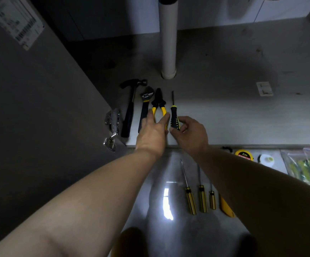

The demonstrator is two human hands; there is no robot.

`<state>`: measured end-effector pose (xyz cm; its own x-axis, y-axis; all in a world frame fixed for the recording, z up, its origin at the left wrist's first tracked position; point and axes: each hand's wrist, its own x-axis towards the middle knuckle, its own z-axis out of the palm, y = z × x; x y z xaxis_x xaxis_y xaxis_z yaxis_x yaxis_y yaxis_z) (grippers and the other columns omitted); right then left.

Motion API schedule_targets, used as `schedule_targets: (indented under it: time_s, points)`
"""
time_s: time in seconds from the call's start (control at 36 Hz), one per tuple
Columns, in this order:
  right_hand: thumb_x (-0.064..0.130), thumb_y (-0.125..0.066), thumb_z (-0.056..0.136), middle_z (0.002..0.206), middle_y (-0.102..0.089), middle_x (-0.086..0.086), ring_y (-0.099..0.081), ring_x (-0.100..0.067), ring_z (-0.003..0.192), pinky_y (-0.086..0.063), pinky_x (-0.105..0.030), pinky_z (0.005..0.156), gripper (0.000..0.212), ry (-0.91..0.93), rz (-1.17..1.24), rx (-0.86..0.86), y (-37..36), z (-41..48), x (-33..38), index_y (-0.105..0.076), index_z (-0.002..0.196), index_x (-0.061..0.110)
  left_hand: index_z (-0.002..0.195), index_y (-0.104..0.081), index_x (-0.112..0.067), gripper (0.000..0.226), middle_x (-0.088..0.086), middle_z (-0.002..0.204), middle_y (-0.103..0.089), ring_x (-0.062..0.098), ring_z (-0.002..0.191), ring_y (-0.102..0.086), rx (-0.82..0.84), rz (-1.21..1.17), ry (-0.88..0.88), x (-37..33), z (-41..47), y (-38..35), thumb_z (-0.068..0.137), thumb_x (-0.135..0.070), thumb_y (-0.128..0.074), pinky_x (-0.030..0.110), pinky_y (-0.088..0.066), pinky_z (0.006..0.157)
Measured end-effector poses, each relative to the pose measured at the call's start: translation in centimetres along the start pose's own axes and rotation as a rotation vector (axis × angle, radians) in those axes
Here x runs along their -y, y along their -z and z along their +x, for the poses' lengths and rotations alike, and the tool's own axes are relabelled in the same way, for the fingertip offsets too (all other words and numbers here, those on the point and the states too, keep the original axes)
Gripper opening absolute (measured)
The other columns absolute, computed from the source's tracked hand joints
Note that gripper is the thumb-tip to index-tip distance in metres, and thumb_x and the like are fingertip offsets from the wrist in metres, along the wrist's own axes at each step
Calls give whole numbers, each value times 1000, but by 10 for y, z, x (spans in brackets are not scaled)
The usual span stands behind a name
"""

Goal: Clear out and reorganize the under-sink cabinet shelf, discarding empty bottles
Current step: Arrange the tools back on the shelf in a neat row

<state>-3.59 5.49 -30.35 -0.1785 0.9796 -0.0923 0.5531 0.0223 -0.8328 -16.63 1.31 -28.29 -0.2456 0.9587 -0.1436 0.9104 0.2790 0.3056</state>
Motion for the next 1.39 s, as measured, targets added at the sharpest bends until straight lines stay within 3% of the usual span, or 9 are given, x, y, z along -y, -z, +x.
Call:
schedule_targets:
  time_s: [0.11, 0.22, 0.47, 0.67, 0.92, 1.06, 1.14, 1.22, 1.39]
  points:
    - [33, -76, 84, 79, -65, -2, -64, -23, 82, -52, -46, 86, 36, 3, -1, -3, -2, 1, -1, -69, 118, 27, 155, -32, -35, 59, 16, 162, -21, 34, 139, -35, -56, 24, -28, 0, -6, 3, 101, -33, -56, 46, -47, 103]
    - [36, -75, 86, 81, -66, -2, -64, -24, 86, -52, -44, 87, 38, 3, 11, 0, -2, 1, -3, -68, 121, 24, 146, -46, -24, 51, 13, 138, -48, 34, 126, -47, -250, 60, -22, 8, -12, 15, 97, -40, -51, 45, -41, 98]
    - [38, -69, 91, 91, -64, -2, -60, -29, 100, -52, -48, 93, 44, -54, 52, 83, 2, -2, -5, -59, 132, 27, 140, -58, -21, 53, 16, 126, -50, 36, 116, -53, -62, -17, 177, 23, 2, 31, 92, 1, -54, 42, -52, 95]
    - [37, -70, 91, 91, -64, -2, -60, -29, 100, -52, -49, 91, 42, -52, 44, 88, 3, -2, -4, -61, 130, 27, 135, -60, -19, 35, 18, 122, -52, 35, 107, -58, -51, 127, 210, 25, 9, 31, 103, -10, -50, 40, -53, 88]
    - [37, -68, 92, 93, -63, -1, -59, -28, 100, -52, -49, 91, 41, -37, 22, 96, 3, -3, -4, -59, 131, 27, 140, -56, -19, 41, 18, 122, -50, 36, 110, -57, -54, 138, 216, 29, 10, 30, 103, -6, -46, 42, -52, 90]
    - [38, -68, 92, 94, -64, -1, -60, -28, 101, -53, -48, 92, 42, -42, 17, 104, 3, -3, -4, -58, 132, 27, 128, -60, -14, 33, 18, 120, -51, 35, 106, -56, -72, 104, 225, 25, 8, 31, 100, -5, -47, 42, -54, 86]
    - [38, -68, 92, 94, -64, -1, -60, -28, 100, -52, -49, 92, 42, -45, 22, 104, 3, -3, -3, -59, 132, 26, 124, -57, -11, 33, 17, 125, -45, 34, 113, -49, -151, 32, 224, 22, -1, 29, 92, -2, -55, 42, -49, 85]
    - [37, -69, 91, 92, -64, -2, -60, -29, 99, -52, -48, 91, 41, -48, 21, 90, 2, -3, -3, -60, 130, 26, 145, -48, -20, 54, 16, 137, -40, 35, 126, -43, -245, -1, 43, 16, -8, 25, 92, -17, -59, 45, -48, 97]
    - [32, -69, 91, 90, -66, -4, -62, -31, 96, -52, -50, 90, 40, -61, 45, 82, 1, -1, -3, -62, 129, 24, 150, -45, -34, 55, 11, 160, -23, 29, 148, -23, -81, -86, -116, 7, -9, 9, 97, -36, -60, 49, -44, 110]
